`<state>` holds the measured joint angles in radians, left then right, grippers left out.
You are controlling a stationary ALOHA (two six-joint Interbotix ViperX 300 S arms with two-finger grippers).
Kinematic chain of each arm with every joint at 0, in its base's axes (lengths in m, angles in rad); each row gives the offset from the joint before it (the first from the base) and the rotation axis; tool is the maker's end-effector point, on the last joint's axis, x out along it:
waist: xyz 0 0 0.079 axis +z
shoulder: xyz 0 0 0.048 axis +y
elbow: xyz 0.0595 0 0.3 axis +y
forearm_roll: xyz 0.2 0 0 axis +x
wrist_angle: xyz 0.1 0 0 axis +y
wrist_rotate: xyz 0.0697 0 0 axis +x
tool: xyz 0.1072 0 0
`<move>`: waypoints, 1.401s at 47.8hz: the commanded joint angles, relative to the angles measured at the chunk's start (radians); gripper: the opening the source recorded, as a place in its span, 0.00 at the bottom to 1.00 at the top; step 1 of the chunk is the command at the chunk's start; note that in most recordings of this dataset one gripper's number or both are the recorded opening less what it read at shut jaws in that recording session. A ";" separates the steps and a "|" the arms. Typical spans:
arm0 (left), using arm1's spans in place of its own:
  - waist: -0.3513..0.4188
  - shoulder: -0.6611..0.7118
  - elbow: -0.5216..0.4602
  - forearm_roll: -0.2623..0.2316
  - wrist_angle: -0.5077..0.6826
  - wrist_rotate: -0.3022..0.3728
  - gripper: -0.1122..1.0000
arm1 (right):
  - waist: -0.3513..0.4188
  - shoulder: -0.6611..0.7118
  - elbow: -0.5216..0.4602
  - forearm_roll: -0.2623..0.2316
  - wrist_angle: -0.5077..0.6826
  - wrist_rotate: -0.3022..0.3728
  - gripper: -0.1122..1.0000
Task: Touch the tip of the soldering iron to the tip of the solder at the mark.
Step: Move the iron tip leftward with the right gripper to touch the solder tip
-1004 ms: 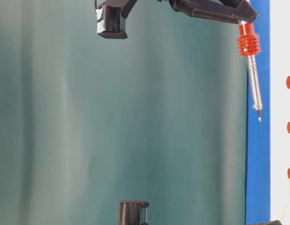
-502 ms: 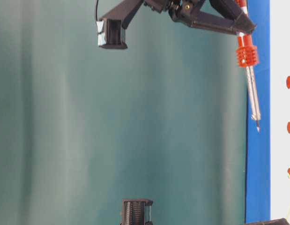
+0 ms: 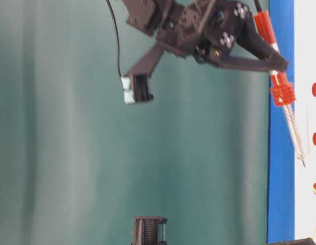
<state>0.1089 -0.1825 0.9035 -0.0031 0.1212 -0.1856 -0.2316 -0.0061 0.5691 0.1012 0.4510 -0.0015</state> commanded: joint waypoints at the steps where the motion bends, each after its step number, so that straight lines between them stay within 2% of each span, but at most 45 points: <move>1: -0.002 -0.008 -0.011 0.002 -0.003 -0.002 0.12 | 0.005 0.008 -0.049 -0.012 0.009 -0.002 0.16; 12: -0.002 -0.008 -0.009 0.003 -0.002 -0.015 0.12 | 0.018 0.048 -0.080 -0.018 0.023 -0.002 0.16; 67: -0.002 -0.009 -0.009 0.002 0.002 -0.017 0.12 | 0.032 0.049 -0.081 -0.018 0.023 0.005 0.16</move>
<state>0.1089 -0.1825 0.9035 -0.0031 0.1258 -0.2010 -0.2010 0.0552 0.5123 0.0859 0.4771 0.0015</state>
